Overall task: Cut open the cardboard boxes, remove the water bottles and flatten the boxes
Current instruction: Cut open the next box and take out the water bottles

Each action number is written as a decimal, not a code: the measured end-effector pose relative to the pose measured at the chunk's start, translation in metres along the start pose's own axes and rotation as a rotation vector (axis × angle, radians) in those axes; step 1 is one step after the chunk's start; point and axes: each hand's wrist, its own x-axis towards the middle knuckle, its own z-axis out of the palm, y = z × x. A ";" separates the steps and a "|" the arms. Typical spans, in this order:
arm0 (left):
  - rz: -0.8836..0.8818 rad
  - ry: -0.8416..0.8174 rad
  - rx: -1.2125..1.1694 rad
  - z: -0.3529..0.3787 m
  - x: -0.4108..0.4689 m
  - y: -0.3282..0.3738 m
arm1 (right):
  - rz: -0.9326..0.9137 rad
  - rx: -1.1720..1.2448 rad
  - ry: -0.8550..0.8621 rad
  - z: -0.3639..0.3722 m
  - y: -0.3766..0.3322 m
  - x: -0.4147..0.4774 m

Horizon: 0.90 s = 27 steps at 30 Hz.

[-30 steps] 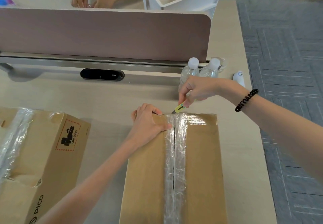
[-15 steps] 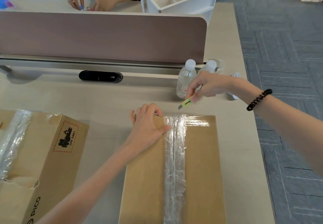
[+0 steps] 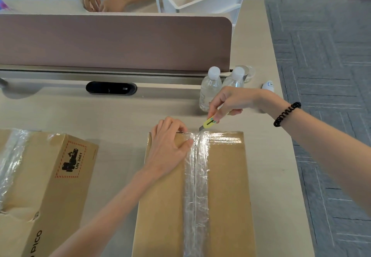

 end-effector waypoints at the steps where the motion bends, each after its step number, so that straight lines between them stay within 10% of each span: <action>1: -0.006 0.000 -0.008 0.000 0.001 -0.001 | 0.000 0.005 -0.004 0.000 0.001 0.001; 27: -0.049 -0.005 0.027 0.006 0.005 -0.006 | 0.000 -0.069 -0.005 0.001 0.003 0.013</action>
